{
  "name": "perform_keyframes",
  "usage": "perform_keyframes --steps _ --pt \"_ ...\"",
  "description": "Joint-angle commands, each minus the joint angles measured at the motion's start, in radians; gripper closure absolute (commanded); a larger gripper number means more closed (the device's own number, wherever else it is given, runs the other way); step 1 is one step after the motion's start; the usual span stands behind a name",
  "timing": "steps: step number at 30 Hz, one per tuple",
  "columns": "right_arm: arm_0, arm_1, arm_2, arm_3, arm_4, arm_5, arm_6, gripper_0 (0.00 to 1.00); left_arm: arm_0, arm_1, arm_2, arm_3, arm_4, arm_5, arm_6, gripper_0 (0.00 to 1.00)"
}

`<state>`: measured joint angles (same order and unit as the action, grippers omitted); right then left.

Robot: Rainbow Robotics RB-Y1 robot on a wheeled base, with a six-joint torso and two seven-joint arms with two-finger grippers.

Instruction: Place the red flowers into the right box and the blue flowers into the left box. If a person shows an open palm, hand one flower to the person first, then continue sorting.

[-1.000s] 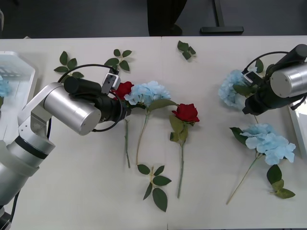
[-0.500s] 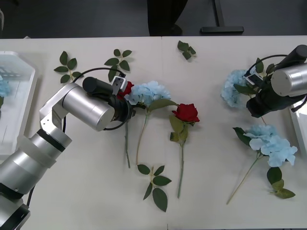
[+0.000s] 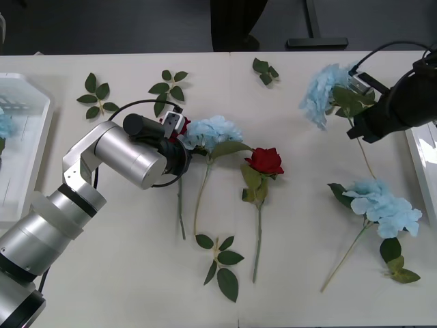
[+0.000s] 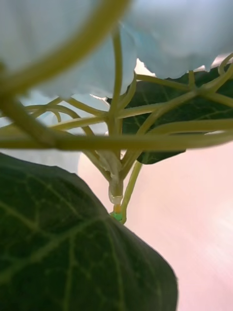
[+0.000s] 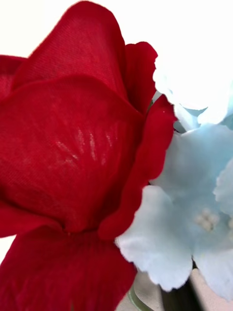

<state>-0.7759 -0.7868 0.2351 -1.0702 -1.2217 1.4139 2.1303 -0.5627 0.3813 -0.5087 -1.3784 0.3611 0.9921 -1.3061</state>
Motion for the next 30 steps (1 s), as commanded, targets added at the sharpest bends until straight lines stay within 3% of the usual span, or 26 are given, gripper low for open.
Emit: perform_keyframes --steps 1,7,11,18,30 --pt "-0.051 -0.017 0.001 -0.082 -0.17 -0.007 0.074 1.0 -0.043 -0.018 -0.016 -0.002 -0.001 -0.012 -0.05 1.0" --pt "-0.051 0.018 0.001 -0.1 -0.536 -0.087 0.14 1.0 -0.043 -0.018 -0.016 -0.002 -0.001 -0.013 -0.05 1.0" --pt "-0.051 0.046 0.001 -0.143 -0.656 -0.141 0.138 1.0 -0.048 -0.012 -0.014 -0.008 0.001 -0.016 -0.05 1.0" --pt "-0.051 0.087 0.001 -0.203 -0.745 -0.219 0.135 1.0 -0.048 0.041 -0.004 -0.083 0.075 0.023 -0.05 1.0" --pt "-0.051 0.096 0.004 -0.206 -0.757 -0.23 0.131 1.0 -0.048 0.225 0.138 -0.427 0.34 0.379 -0.081 1.0"
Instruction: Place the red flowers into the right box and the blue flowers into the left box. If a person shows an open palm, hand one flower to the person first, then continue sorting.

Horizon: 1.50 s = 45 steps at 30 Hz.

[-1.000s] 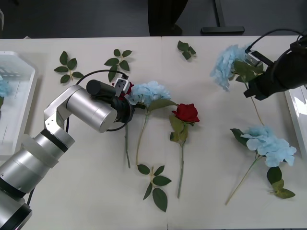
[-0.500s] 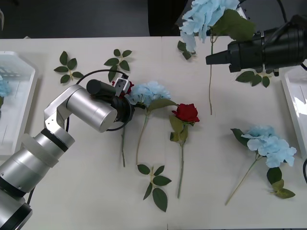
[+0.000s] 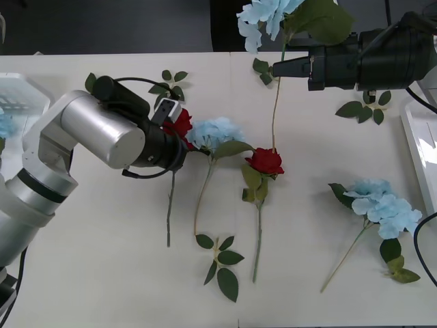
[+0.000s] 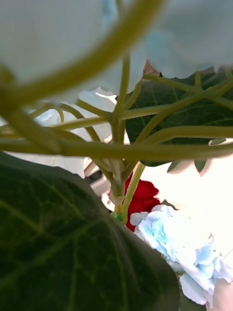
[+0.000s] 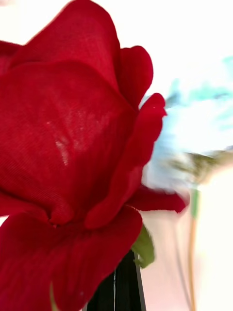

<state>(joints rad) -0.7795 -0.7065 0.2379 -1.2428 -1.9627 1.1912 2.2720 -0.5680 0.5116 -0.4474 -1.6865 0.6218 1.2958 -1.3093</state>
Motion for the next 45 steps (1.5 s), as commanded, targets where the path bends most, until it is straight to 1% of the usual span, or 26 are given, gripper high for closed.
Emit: perform_keyframes --steps 1,5,11,16,23,26,28,35,36,37,38,39,40,41,42,43,45 --pt "-0.047 0.016 0.0 -0.034 -0.015 -0.007 -0.011 1.0 -0.043 0.113 0.091 -0.142 0.113 0.092 -0.081 1.0" --pt "-0.046 0.016 0.0 -0.034 -0.016 -0.008 -0.011 1.0 -0.041 0.127 0.15 -0.2 0.207 0.108 -0.094 1.0" --pt "-0.046 0.016 0.0 -0.034 -0.012 -0.022 -0.016 1.0 -0.041 0.082 0.237 -0.306 0.277 0.088 -0.093 1.0" --pt "-0.046 0.015 0.001 0.0 0.088 -0.024 -0.086 1.0 -0.041 0.004 0.308 -0.383 0.295 0.031 -0.068 1.0" --pt "-0.047 0.013 0.012 0.103 0.225 -0.054 -0.227 1.0 -0.039 -0.111 0.355 -0.4 0.286 -0.044 -0.048 1.0" --pt "-0.047 0.01 0.012 0.148 0.297 -0.065 -0.286 1.0 -0.03 -0.182 0.36 -0.4 0.231 -0.082 -0.024 1.0" --pt "-0.047 0.004 0.012 0.177 0.367 -0.081 -0.325 1.0 -0.02 -0.234 0.349 -0.4 0.174 -0.135 0.027 1.0" --pt "-0.047 -0.016 0.012 0.246 0.623 -0.111 -0.387 1.0 -0.003 -0.328 0.246 -0.4 -0.045 -0.36 0.177 1.0" --pt "-0.047 -0.016 0.011 0.263 0.67 -0.113 -0.393 1.0 0.007 -0.343 0.211 -0.398 -0.1 -0.418 0.222 1.0" --pt "-0.047 -0.018 0.012 0.266 0.677 -0.113 -0.393 1.0 0.008 -0.347 0.203 -0.398 -0.113 -0.429 0.229 1.0" --pt "-0.047 -0.019 0.012 0.279 0.712 -0.113 -0.396 1.0 0.017 -0.361 0.168 -0.4 -0.172 -0.475 0.269 1.0" --pt "-0.047 -0.019 0.012 0.279 0.712 -0.113 -0.396 1.0 0.017 -0.361 0.168 -0.4 -0.172 -0.475 0.269 1.0" --pt "-0.047 -0.019 0.012 0.306 0.762 -0.113 -0.399 1.0 0.031 -0.374 0.111 -0.398 -0.291 -0.54 0.337 1.0" --pt "-0.047 -0.019 0.012 0.31 0.772 -0.113 -0.399 1.0 0.034 -0.378 0.098 -0.398 -0.323 -0.55 0.354 1.0" --pt "-0.047 -0.019 0.014 0.324 0.791 -0.111 -0.398 1.0 0.042 -0.389 0.07 -0.398 -0.415 -0.573 0.395 1.0" --pt "-0.047 -0.019 0.017 0.332 0.795 -0.111 -0.398 1.0 0.046 -0.394 0.055 -0.397 -0.456 -0.587 0.418 1.0" --pt "-0.047 -0.021 0.038 0.347 0.801 -0.117 -0.396 1.0 0.048 -0.4 0.019 -0.397 -0.554 -0.595 0.481 1.0"
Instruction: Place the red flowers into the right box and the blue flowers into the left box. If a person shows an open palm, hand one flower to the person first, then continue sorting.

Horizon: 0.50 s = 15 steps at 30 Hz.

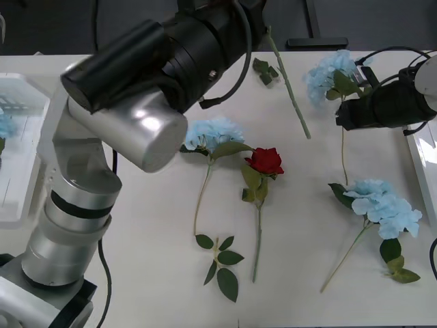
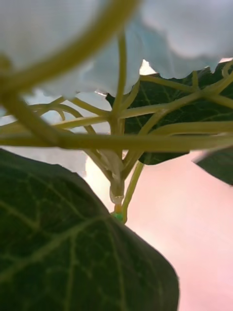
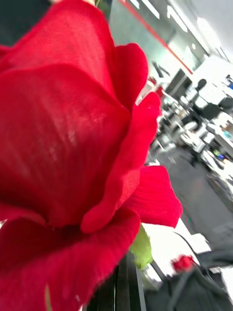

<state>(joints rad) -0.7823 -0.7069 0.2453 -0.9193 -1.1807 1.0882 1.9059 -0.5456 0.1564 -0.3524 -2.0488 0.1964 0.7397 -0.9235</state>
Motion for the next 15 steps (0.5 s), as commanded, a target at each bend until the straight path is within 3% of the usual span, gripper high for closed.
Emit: perform_keyframes --steps 1,2,4,9,15 --pt "-0.044 -0.02 0.046 0.031 0.024 -0.028 -0.03 0.99 0.026 -0.044 -0.099 -0.034 -0.193 -0.039 0.14 1.0" --pt "-0.044 -0.02 0.046 0.031 0.024 -0.028 -0.03 0.99 0.026 -0.044 -0.099 -0.034 -0.193 -0.039 0.14 1.0" --pt "-0.044 -0.026 0.095 0.045 0.03 -0.074 -0.025 0.79 0.029 -0.049 -0.151 -0.022 -0.33 -0.039 0.25 1.0" --pt "-0.044 -0.037 0.135 0.043 0.032 -0.1 -0.019 0.38 0.035 -0.049 -0.165 -0.021 -0.397 -0.054 0.324 1.0" --pt "-0.044 -0.052 0.134 0.04 -0.007 -0.079 0.007 0.14 0.038 -0.049 -0.165 -0.021 -0.407 -0.057 0.33 1.0"
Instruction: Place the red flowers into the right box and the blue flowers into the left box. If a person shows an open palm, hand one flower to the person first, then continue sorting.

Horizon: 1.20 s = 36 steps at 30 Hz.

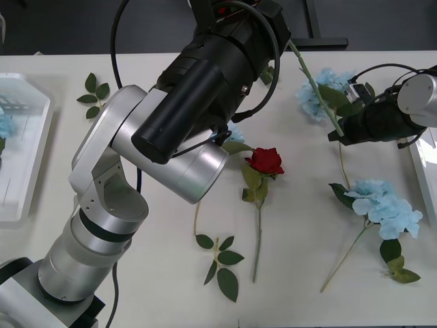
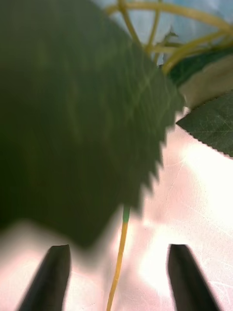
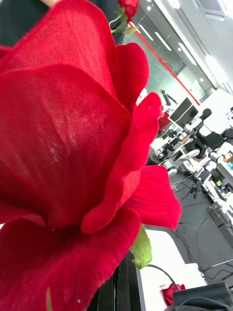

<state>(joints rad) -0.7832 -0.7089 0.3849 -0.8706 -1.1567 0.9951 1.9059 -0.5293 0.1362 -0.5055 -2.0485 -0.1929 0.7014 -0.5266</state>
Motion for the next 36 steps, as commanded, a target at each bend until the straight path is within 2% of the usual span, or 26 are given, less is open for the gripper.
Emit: perform_keyframes --steps 1,6,11,17,23,36 --pt "-0.045 -0.06 -0.008 -0.013 -0.054 0.023 0.021 0.09 0.026 -0.03 -0.011 -0.021 -0.022 -0.023 -0.066 1.0" --pt "-0.05 -0.099 -0.066 -0.027 -0.167 0.102 0.15 0.03 0.031 -0.029 -0.011 -0.021 -0.033 -0.028 -0.059 1.0" --pt "-0.067 -0.15 -0.152 -0.027 -0.34 0.26 0.282 0.02 0.031 -0.027 -0.011 -0.021 -0.031 -0.028 -0.049 1.0" --pt "-0.126 -0.215 -0.158 -0.027 -0.558 0.416 0.355 0.02 0.031 -0.029 -0.011 -0.021 -0.02 -0.034 -0.033 1.0" --pt "-0.197 -0.23 -0.155 -0.031 -0.729 0.563 0.351 0.02 0.031 -0.029 -0.011 -0.021 -0.02 -0.034 -0.033 1.0" --pt "-0.212 -0.265 -0.031 -0.151 -1.057 0.596 0.306 0.02 0.031 -0.029 -0.011 -0.021 -0.02 -0.034 -0.033 1.0"
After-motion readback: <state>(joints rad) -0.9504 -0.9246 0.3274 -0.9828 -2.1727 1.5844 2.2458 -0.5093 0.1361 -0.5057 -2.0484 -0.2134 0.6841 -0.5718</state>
